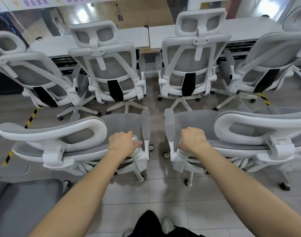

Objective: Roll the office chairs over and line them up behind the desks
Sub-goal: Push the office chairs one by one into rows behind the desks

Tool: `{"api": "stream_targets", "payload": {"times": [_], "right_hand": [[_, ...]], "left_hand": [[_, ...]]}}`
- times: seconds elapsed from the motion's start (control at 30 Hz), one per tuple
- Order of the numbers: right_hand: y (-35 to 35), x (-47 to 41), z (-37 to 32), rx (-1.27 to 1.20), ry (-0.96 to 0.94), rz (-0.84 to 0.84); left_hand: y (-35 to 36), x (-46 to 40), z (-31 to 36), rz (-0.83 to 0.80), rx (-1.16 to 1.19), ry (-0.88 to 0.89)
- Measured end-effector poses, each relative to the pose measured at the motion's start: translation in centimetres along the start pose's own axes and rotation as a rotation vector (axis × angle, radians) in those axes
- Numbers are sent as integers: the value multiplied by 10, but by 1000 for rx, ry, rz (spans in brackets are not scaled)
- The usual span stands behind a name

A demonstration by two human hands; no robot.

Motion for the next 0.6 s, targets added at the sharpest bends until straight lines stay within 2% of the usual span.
{"api": "stream_targets", "payload": {"times": [0.13, 0.23, 0.37, 0.6], "right_hand": [[-26, -38, -3, -102, -6, 71], [-25, -86, -16, -175, -65, 35], [18, -151, -21, -200, -111, -24], [126, -256, -28, -261, -124, -154]], "left_hand": [[-13, -30, 6, -83, 67, -20], [-18, -69, 25, -140, 88, 43], [1, -135, 57, -270, 65, 120], [104, -251, 81, -424, 90, 179]]}}
Point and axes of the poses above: each hand's wrist, its own x-axis away from the middle knuckle, its own y-axis out of the palm, z = x × y, the point moved 6 cm from there along -x, towards the middle knuckle
